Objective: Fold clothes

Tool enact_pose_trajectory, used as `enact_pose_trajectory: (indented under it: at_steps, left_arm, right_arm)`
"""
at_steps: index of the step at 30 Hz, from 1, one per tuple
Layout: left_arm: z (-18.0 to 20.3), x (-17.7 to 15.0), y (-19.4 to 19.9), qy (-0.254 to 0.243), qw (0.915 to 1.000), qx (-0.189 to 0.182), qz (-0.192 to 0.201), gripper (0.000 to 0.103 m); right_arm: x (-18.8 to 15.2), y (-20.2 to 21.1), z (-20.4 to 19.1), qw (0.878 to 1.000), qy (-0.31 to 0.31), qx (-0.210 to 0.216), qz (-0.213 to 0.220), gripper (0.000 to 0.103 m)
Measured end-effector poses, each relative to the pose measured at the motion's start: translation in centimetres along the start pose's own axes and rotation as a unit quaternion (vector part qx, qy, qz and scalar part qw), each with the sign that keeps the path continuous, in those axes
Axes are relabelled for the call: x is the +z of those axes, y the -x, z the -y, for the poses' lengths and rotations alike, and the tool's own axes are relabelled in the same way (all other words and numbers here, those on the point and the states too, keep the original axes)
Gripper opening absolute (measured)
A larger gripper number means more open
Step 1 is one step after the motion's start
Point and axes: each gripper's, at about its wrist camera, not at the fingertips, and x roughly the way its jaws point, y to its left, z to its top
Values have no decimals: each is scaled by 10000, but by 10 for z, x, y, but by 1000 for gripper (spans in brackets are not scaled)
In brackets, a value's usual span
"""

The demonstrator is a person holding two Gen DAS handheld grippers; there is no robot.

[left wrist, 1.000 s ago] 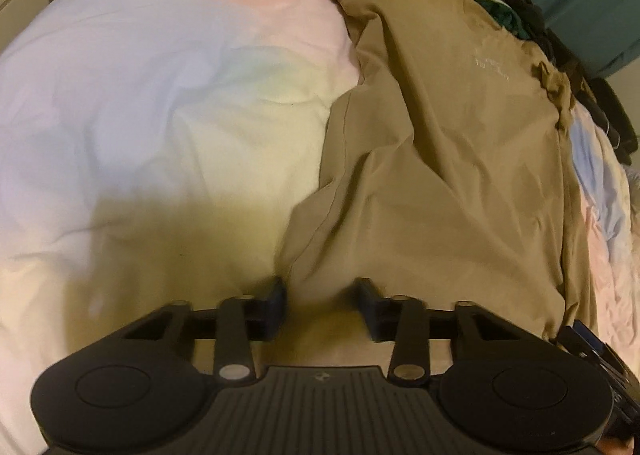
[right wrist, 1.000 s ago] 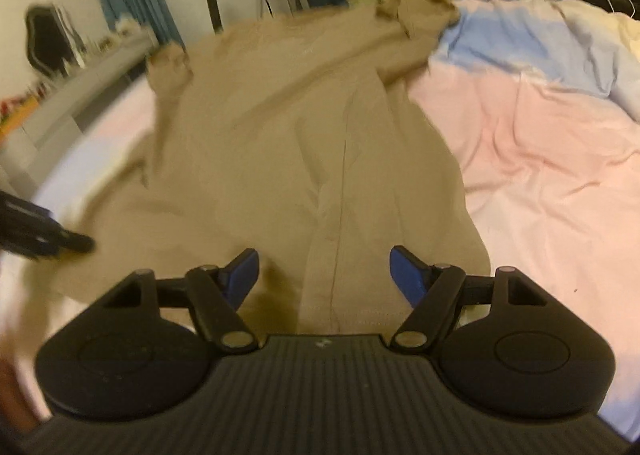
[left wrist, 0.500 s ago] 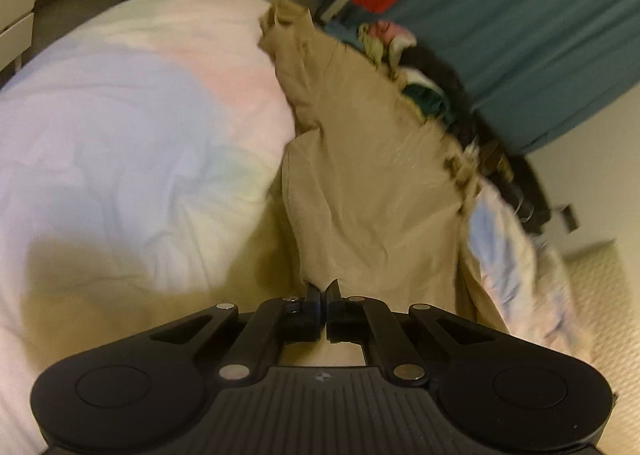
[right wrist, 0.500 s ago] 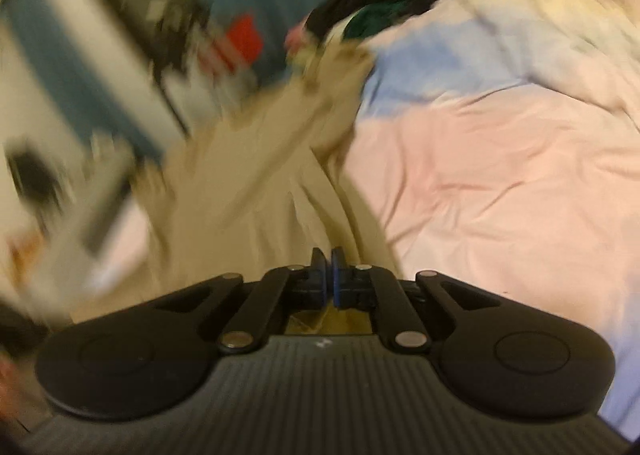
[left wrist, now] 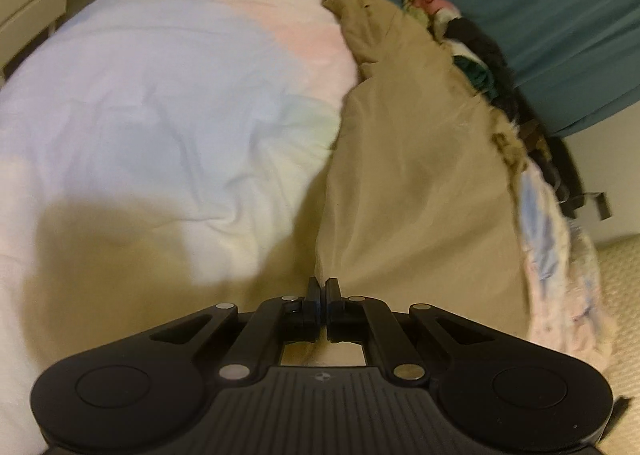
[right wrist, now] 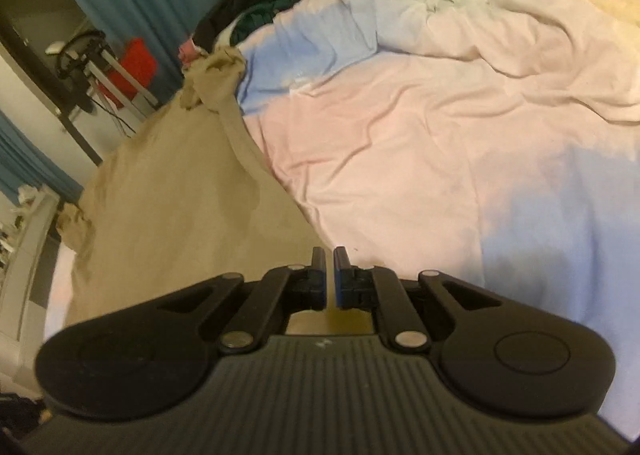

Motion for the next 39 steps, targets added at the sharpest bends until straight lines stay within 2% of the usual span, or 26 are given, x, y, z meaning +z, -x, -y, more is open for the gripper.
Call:
enact_pose_trajectory:
  at_steps: [1, 3, 4, 5, 6, 7, 11, 15, 17, 19, 20, 21, 24, 28, 30, 35, 39]
  left_arm:
    - [1, 0, -1, -77, 10000, -17, 2, 4]
    - [4, 1, 0, -297, 9995, 73, 103, 19]
    - [7, 1, 1, -432, 9987, 181, 185, 24]
    - [10, 2, 3, -569, 9976, 294, 269, 34]
    - [12, 3, 7, -655, 9966, 338, 354, 43]
    - [15, 3, 11, -734, 9956, 372, 440, 46]
    - [45, 8, 29, -1123, 9883, 468, 923, 61]
    - [86, 12, 42, -1464, 9788, 471, 1355, 77]
    - [107, 14, 48, -1632, 9729, 472, 1570, 82]
    - [127, 15, 54, -1800, 9662, 473, 1783, 83]
    - [137, 16, 57, -1883, 9626, 473, 1889, 88]
    - [146, 18, 55, -1924, 9617, 467, 1894, 93]
    - [171, 27, 36, -2031, 9603, 529, 1837, 94]
    - [186, 43, -11, -2269, 9543, 783, 1779, 96]
    - [180, 56, -37, -2227, 9537, 920, 1799, 96]
    - [144, 112, -86, -1476, 9613, 1060, 2072, 96]
    - [115, 156, -124, -854, 9628, 1162, 2285, 96]
  right_arm:
    - [0, 1, -2, 10000, 34, -9, 49, 9]
    - [0, 6, -3, 9998, 94, 21, 171, 13]
    - [0, 8, -4, 9996, 125, 36, 231, 25]
    - [1, 10, -6, 9994, 176, 32, 312, 53]
    - [0, 13, -10, 9987, 261, 11, 434, 68]
    - [-1, 16, -14, 9977, 360, -8, 577, 84]
    - [0, 22, -37, 9919, 890, 52, 906, 83]
    - [7, 26, -64, 9868, 1148, 280, 1108, 83]
    - [15, 28, -80, 9851, 1170, 435, 1187, 83]
    - [22, 31, -99, 9819, 1218, 585, 1324, 83]
    - [25, 30, -108, 9801, 1241, 670, 1398, 83]
    - [26, 28, -116, 9781, 1259, 763, 1470, 83]
    - [24, 16, -134, 9727, 1332, 1065, 1572, 83]
    - [0, -10, -140, 9671, 1788, 1246, 1314, 83]
    - [-8, -21, -139, 9666, 1921, 1246, 1154, 83]
    - [-17, -46, -140, 9672, 1992, 1295, 894, 83]
    - [-18, -77, -147, 9675, 2034, 1219, 877, 83]
